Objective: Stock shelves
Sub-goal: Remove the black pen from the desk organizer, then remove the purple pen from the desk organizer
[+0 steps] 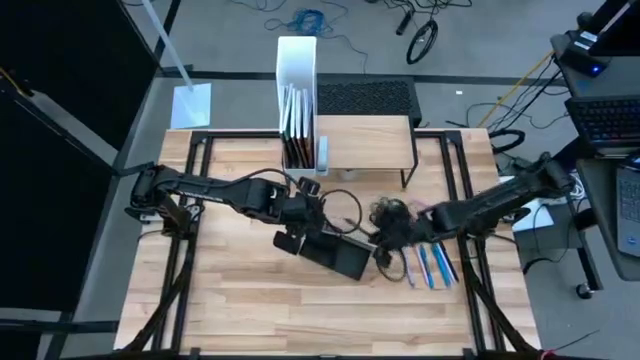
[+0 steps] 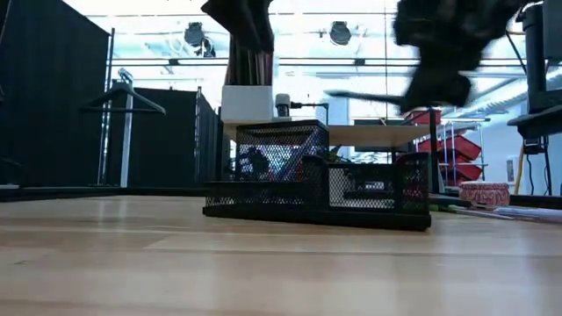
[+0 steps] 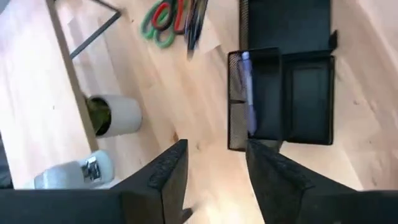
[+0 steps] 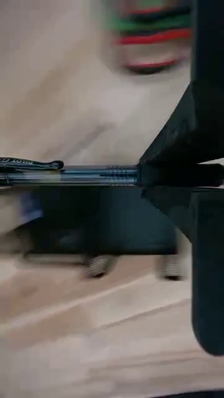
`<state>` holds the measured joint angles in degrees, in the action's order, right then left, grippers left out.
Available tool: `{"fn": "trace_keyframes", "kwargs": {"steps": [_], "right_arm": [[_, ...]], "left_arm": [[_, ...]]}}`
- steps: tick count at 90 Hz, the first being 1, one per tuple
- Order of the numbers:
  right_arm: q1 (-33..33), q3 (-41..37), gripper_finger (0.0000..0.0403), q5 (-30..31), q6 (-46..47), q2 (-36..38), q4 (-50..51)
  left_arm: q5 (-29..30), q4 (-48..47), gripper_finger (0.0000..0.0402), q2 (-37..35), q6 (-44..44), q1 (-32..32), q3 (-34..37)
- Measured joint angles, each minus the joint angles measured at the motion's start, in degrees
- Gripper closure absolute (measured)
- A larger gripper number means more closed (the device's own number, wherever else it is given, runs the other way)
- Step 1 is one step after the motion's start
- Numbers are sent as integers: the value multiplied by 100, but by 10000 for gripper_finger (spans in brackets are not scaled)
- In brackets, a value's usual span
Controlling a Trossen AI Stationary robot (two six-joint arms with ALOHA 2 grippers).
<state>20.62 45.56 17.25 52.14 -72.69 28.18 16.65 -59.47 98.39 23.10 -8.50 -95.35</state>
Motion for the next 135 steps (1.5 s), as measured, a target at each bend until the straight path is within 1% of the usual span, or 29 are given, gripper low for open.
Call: {"fn": "trace_keyframes", "kwargs": {"steps": [7, 16, 27, 42, 50, 56, 64, 75, 79, 83, 90, 97, 104, 119, 135], "right_arm": [[465, 0, 384, 45, 1228, -12, 824], [1093, 0, 384, 35, 2755, -253, 1765], [1771, -2, 381, -214, 4182, -607, 2230], [2321, -2, 377, -284, 5192, -1096, 2236], [2434, -2, 366, -251, 5517, -1354, 2336], [2444, -2, 348, -269, 5513, -1475, 2353], [2441, -2, 315, -366, 5467, -1503, 2389], [2444, -2, 266, -307, 5381, -1225, 2363], [2444, -2, 251, -121, 5296, -1069, 2276], [2447, -2, 238, 211, 5114, -919, 2120], [2450, -1, 223, 1091, 4555, -703, 1723], [2396, 2, 216, 1962, 4056, -646, 1388], [2216, 2, 215, 2407, 3582, -668, 1156], [1709, 0, 223, 2506, 2491, -948, 533], [1349, 0, 226, 2505, 1552, -1384, -389]], "left_arm": [[5, 15, 250, 0, -17, 25, 0], [7, 105, 249, 0, -17, 67, 0], [8, 245, 249, 0, -17, 108, 0], [-10, 363, 249, 0, -10, 108, 0], [-249, 397, 249, 0, -9, 116, 0], [-459, 430, 249, 0, -20, 133, 0], [-715, 531, 249, 0, -107, 174, 21], [-1049, 659, 249, 0, -311, 271, 107], [-1132, 814, 249, 0, -365, 318, 190], [-1209, 908, 250, 0, -460, 375, 288], [-1330, 1093, 257, 112, -638, 478, 409], [-1376, 1188, 272, 272, -787, 523, 475], [-1442, 1270, 291, 483, -821, 539, 505], [-1810, 1434, 327, 862, -921, 506, 505], [-1882, 1482, 337, 1108, -926, 500, 505]]}}
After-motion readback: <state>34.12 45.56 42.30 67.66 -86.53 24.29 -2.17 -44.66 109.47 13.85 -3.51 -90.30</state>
